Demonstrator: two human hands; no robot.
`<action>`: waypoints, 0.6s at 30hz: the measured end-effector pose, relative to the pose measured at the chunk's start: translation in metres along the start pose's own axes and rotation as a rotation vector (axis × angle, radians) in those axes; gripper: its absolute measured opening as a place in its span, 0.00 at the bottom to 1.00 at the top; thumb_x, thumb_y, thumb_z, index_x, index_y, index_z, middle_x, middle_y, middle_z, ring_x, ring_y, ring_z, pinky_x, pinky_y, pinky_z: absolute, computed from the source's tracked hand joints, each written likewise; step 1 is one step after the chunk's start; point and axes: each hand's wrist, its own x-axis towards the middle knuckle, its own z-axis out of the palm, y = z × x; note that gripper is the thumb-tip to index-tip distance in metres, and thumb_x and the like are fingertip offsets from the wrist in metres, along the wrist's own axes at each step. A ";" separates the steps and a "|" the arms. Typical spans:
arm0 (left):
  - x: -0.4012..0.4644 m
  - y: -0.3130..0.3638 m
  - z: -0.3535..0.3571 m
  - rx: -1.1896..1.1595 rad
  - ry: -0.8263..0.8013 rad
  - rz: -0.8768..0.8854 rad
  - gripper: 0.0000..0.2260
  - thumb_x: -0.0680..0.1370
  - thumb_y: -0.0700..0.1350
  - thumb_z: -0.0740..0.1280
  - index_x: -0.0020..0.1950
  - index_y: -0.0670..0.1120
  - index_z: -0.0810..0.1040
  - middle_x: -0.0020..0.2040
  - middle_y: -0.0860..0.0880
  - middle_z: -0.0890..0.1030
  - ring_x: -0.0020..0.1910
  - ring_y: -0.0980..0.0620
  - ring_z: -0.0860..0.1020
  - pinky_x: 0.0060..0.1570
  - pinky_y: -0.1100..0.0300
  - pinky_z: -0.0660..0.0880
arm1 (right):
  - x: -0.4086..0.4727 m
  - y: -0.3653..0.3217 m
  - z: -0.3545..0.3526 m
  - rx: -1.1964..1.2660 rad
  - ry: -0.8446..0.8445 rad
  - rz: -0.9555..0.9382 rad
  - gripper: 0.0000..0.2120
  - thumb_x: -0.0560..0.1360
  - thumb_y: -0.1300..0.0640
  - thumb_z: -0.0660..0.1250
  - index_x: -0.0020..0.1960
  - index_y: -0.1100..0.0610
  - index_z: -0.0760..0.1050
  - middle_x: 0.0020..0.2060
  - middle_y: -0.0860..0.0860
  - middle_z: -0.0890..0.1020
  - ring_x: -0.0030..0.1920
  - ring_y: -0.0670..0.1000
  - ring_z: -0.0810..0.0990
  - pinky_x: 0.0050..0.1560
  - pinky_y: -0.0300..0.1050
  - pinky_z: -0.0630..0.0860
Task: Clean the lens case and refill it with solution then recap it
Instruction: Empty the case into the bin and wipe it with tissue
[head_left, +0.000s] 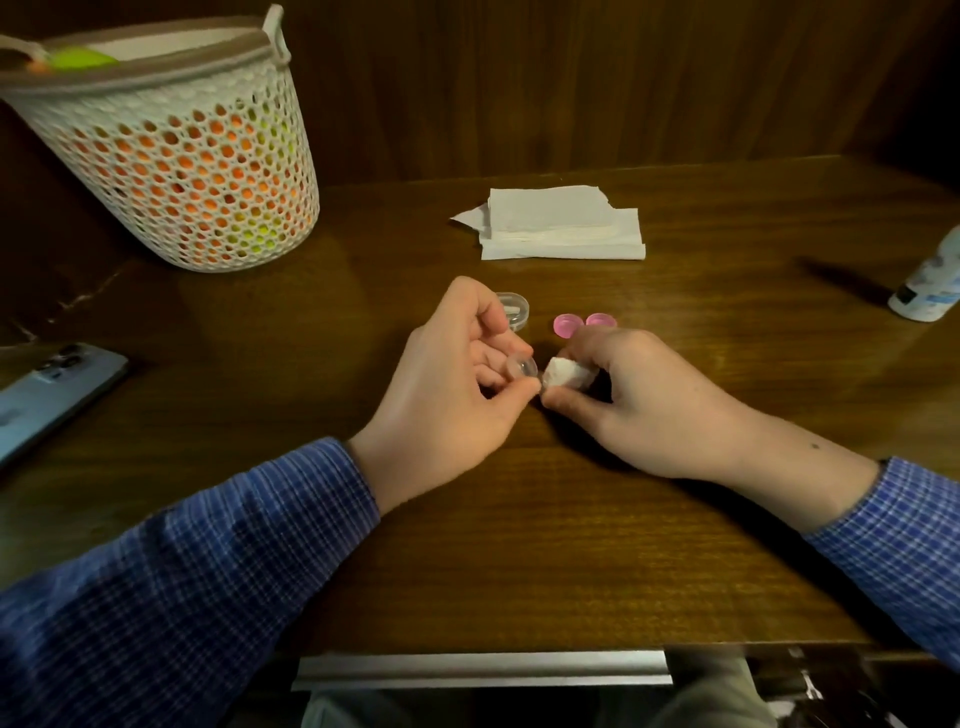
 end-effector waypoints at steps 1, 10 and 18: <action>-0.002 0.001 0.004 0.041 0.033 0.031 0.23 0.72 0.37 0.79 0.54 0.53 0.68 0.47 0.55 0.82 0.41 0.58 0.85 0.39 0.59 0.85 | 0.000 0.000 0.000 0.001 -0.006 0.007 0.05 0.79 0.51 0.71 0.52 0.51 0.83 0.46 0.44 0.85 0.51 0.44 0.81 0.56 0.49 0.80; 0.017 0.011 -0.012 -0.624 -0.012 -0.432 0.21 0.77 0.43 0.74 0.66 0.46 0.71 0.49 0.47 0.87 0.46 0.48 0.88 0.43 0.59 0.84 | 0.000 0.007 -0.017 0.043 0.131 -0.180 0.03 0.79 0.55 0.70 0.50 0.54 0.82 0.46 0.48 0.79 0.47 0.50 0.79 0.49 0.57 0.78; 0.025 0.009 -0.026 -0.933 -0.683 -0.612 0.13 0.81 0.49 0.65 0.54 0.41 0.84 0.44 0.45 0.82 0.39 0.54 0.80 0.37 0.64 0.78 | 0.000 0.008 -0.020 -0.124 0.174 -0.486 0.09 0.80 0.55 0.67 0.52 0.59 0.83 0.48 0.52 0.81 0.48 0.55 0.81 0.45 0.55 0.79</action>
